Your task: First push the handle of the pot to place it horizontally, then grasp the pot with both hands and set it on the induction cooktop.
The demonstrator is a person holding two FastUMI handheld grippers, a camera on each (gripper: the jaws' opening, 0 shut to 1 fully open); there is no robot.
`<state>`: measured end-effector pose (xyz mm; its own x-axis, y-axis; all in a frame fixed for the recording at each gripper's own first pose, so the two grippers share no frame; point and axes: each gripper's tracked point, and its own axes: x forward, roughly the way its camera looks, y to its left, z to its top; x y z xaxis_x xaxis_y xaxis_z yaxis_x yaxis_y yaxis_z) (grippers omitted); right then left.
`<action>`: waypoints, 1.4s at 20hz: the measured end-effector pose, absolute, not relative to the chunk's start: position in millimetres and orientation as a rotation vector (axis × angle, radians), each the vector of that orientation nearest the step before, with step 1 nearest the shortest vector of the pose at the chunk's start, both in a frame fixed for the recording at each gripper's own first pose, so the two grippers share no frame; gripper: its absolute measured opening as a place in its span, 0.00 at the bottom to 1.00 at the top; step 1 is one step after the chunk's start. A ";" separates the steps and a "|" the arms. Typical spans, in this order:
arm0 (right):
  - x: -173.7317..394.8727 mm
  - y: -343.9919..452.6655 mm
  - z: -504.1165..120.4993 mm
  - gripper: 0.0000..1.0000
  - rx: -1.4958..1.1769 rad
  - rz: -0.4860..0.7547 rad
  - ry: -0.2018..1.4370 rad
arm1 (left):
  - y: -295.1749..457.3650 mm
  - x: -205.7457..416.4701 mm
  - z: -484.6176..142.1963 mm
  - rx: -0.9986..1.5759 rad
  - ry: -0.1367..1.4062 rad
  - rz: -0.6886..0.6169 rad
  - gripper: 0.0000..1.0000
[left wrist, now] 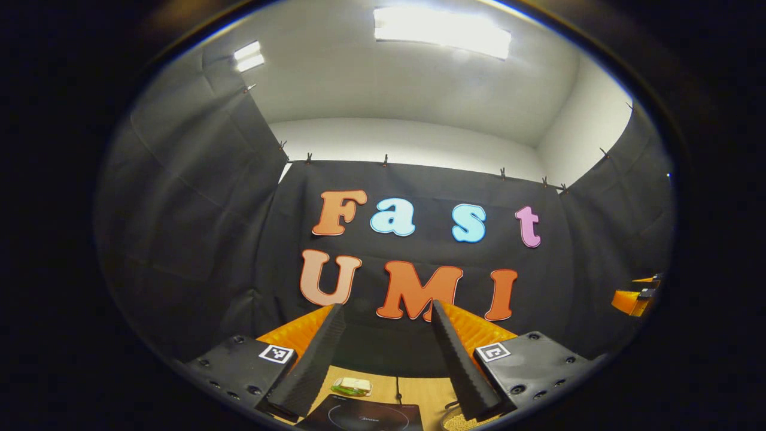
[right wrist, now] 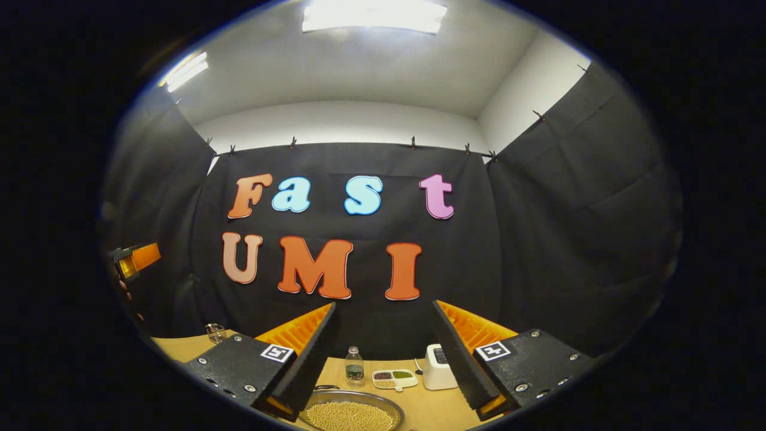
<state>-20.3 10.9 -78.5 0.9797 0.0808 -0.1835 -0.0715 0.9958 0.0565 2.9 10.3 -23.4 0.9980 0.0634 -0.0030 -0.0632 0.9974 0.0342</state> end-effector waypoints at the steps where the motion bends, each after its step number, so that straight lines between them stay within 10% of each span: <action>1: -22.3 11.7 -89.7 0.94 0.051 0.085 0.214 | 9.6 3.4 -24.9 0.037 0.009 0.063 0.96; 8: -46.1 16.7 -171.7 0.86 0.081 0.121 0.436 | 16.8 2.4 -29.1 0.039 0.010 0.083 0.97; 28: -150.4 58.6 -361.5 0.13 0.200 0.230 1.076 | 29.0 0.3 -41.2 0.059 0.026 0.113 0.96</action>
<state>-150.4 58.6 -361.5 0.4556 0.2815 -0.8445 -0.0883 0.9583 0.2718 0.3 29.0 -41.2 0.9933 0.1137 -0.0225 -0.1122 0.9919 0.0604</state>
